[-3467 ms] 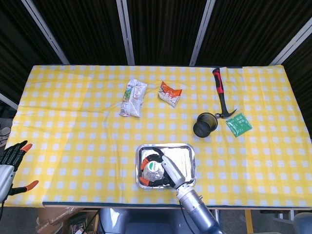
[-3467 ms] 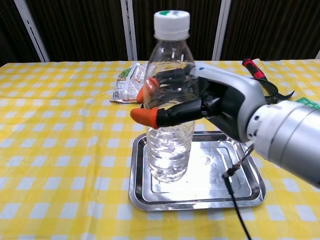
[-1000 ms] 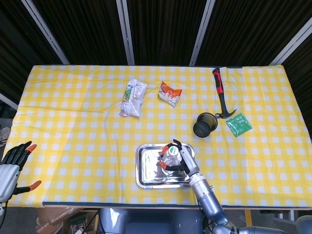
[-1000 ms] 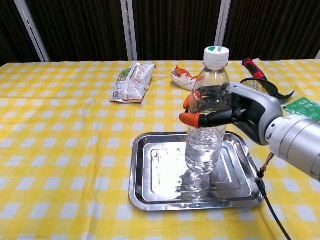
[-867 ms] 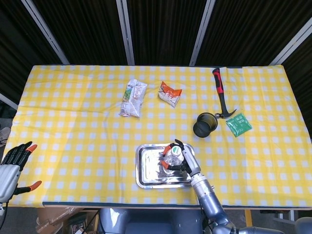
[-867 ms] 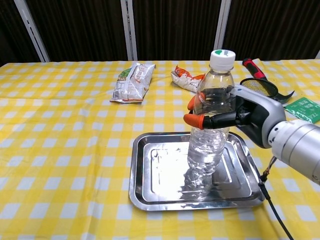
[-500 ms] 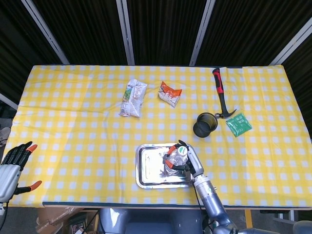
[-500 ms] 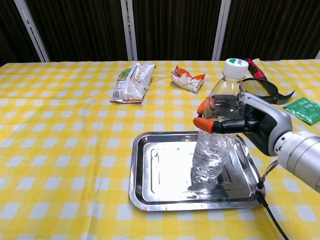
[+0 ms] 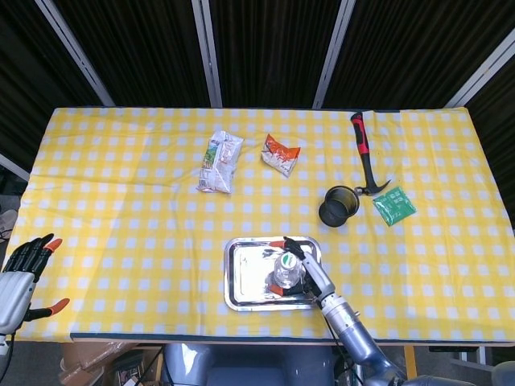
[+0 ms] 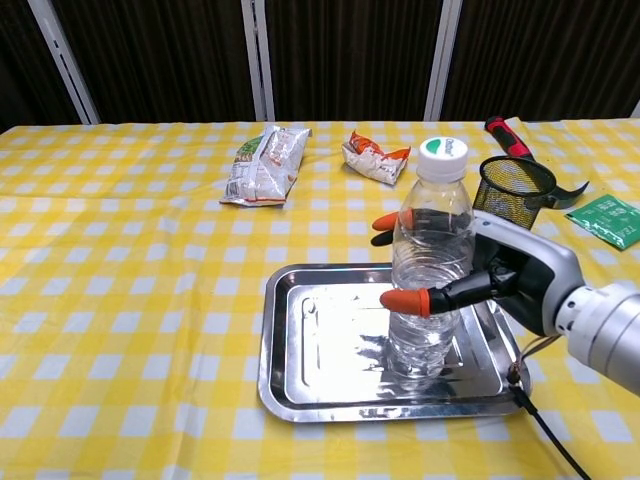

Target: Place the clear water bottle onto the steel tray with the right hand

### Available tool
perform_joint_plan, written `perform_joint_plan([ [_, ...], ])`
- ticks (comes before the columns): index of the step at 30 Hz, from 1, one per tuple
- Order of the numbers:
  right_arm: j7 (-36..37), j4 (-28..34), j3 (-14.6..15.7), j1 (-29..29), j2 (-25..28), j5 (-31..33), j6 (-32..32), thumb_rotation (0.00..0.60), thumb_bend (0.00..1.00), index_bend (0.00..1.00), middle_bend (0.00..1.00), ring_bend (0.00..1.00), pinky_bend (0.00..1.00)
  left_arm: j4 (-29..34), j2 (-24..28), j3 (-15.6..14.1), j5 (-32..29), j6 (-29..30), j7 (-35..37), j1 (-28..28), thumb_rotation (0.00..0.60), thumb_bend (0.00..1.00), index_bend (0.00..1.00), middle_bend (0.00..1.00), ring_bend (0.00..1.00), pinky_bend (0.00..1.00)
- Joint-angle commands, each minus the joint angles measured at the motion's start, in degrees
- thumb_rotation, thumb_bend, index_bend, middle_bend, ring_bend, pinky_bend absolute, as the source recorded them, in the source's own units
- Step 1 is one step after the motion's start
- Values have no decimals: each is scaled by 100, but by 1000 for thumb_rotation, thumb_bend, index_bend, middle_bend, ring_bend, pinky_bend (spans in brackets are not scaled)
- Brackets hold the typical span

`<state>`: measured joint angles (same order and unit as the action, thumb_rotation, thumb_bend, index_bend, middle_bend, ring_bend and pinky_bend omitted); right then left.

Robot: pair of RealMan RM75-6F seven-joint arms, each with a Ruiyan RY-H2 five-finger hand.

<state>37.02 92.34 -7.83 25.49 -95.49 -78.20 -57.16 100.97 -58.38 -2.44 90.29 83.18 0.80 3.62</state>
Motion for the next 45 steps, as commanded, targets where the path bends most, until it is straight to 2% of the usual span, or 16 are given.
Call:
perform_joint_plan([
  [1,204,-27,57,46,129,-91,108,600,162,143,102,0,0,0,0,-1,2,-1,-2,1,600,189,43,0,0,0],
  [6,396,25,81,37,381,-219,97,600,162,77,55,0,0,-2,-6,-2,7,-12,-13,8,600,189,43,0,0,0],
  [9,431,116,128,35,746,-256,172,600,161,56,42,0,0,-4,-13,-7,16,-17,-25,12,600,189,43,0,0,0],
  [12,501,213,171,-20,1229,-289,177,600,161,49,37,0,0,-6,-19,-8,16,-17,-36,12,600,189,43,0,0,0],
  [15,500,250,336,-112,1877,-438,179,600,160,49,37,0,0,5,-14,-13,33,5,-28,3,600,189,43,0,0,0],
  [17,490,251,531,-200,2367,-624,168,600,160,49,37,0,0,11,-10,-16,42,22,-22,-5,600,189,43,0,0,0],
  [23,385,301,1486,-297,3964,-1422,564,600,160,49,37,0,0,26,-17,-25,47,24,-56,-12,600,189,43,0,0,0],
  [24,249,303,1627,-329,4160,-1459,638,600,160,49,37,0,0,31,-22,-29,49,25,-71,-15,600,189,43,0,0,0],
  [26,-183,294,1713,-446,4315,-1353,601,600,175,49,38,0,0,40,-30,-32,42,26,-99,-21,600,189,44,0,0,0],
  [29,-1310,132,1552,-860,4089,-968,-42,600,212,49,37,0,0,49,-42,-36,33,31,-138,-31,600,189,43,0,0,0],
  [31,-2387,-134,1294,-1308,3571,-706,-979,600,214,49,38,0,0,50,-55,-38,17,26,-170,-36,600,188,43,0,0,0],
  [33,-2965,-437,1095,-1584,3087,-677,-1705,600,213,49,37,0,0,45,-64,-36,-4,6,-190,-32,600,189,43,0,0,0],
  [35,-3285,-720,994,-1731,2758,-715,-2118,600,213,49,38,0,0,42,-74,-26,-28,-16,-202,-21,600,189,43,0,0,0],
  [41,-4145,-1163,844,-1953,2381,-744,-2714,600,213,49,36,0,0,23,-93,-21,-70,-100,-225,15,600,189,43,0,0,0],
  [45,-4205,-1287,758,-2085,2218,-741,-3000,600,208,49,31,0,0,17,-113,-24,-76,-142,-275,35,600,189,43,0,0,0],
])
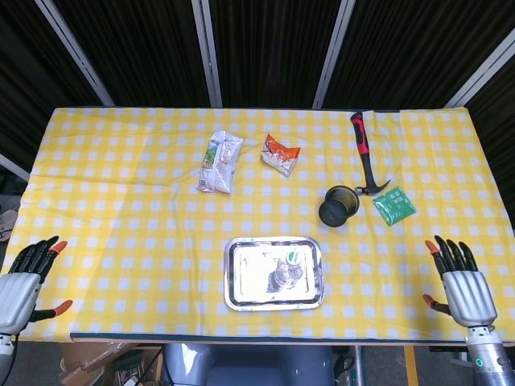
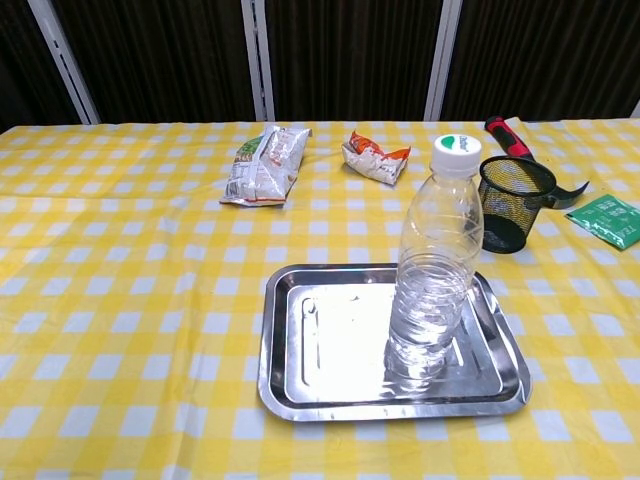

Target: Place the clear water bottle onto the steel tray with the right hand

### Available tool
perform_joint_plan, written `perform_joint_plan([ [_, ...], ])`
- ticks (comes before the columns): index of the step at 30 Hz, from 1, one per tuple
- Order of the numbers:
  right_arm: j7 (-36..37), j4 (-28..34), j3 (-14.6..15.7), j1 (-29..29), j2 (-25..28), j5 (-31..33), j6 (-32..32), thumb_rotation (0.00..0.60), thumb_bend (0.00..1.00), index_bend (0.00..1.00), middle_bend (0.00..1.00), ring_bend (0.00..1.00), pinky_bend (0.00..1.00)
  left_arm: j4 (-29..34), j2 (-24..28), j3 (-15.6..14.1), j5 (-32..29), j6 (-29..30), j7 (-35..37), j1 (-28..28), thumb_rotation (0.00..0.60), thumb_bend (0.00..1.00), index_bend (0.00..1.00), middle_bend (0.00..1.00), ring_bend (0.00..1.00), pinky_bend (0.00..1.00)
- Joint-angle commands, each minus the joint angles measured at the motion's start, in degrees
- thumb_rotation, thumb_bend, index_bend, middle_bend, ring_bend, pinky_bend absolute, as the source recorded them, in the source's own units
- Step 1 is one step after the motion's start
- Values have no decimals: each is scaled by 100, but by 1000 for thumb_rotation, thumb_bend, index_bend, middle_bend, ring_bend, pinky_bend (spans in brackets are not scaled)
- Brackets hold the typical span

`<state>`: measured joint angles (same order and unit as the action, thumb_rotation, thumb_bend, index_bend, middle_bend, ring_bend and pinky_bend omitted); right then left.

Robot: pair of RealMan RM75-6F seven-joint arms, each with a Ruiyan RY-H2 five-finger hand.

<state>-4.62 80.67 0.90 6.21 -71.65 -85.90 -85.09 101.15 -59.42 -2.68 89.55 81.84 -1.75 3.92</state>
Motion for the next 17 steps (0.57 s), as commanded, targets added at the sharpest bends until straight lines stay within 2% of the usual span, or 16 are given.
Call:
perform_joint_plan([
  [1,-18,-128,-125,-173,-178,29,-235,600,207,49,31,0,0,-1,-13,0,0,-10,-33,8,600,189,43,0,0,0],
  [17,-258,227,-177,-219,-144,-102,-290,600,205,49,31,0,0,-81,-85,50,-164,-157,-137,79,600,189,43,0,0,0],
])
